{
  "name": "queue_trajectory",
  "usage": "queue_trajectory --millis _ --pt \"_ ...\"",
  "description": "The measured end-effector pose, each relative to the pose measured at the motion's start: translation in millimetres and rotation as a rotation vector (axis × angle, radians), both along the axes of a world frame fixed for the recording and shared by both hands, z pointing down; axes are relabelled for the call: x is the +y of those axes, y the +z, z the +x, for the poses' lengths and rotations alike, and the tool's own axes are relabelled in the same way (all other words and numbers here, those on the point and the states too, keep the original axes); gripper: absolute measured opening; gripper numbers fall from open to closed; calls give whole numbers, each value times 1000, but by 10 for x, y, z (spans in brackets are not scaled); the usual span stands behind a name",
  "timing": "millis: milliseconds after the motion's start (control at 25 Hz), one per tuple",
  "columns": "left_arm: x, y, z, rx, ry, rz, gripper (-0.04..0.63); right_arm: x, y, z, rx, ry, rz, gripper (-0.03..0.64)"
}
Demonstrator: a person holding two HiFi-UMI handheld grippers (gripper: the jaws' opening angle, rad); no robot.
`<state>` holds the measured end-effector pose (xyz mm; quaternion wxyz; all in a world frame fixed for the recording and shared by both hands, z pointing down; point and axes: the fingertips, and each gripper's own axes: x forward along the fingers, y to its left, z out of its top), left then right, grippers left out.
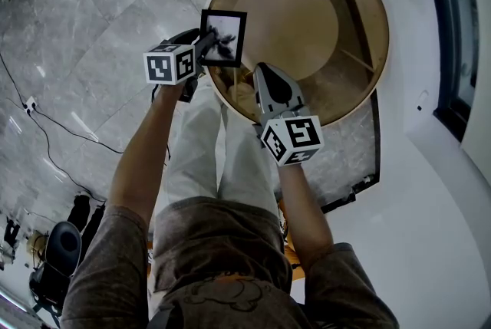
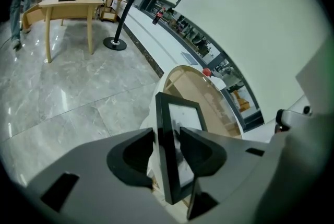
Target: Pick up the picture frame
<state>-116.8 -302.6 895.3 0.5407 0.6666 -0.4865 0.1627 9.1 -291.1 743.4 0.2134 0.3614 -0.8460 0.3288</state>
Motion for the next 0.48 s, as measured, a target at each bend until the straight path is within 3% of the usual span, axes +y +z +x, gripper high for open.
queue_trajectory --millis 480 --pt "22 -83 -177 116 -120 -20 109 9 4 -40 -8 1 -9 20"
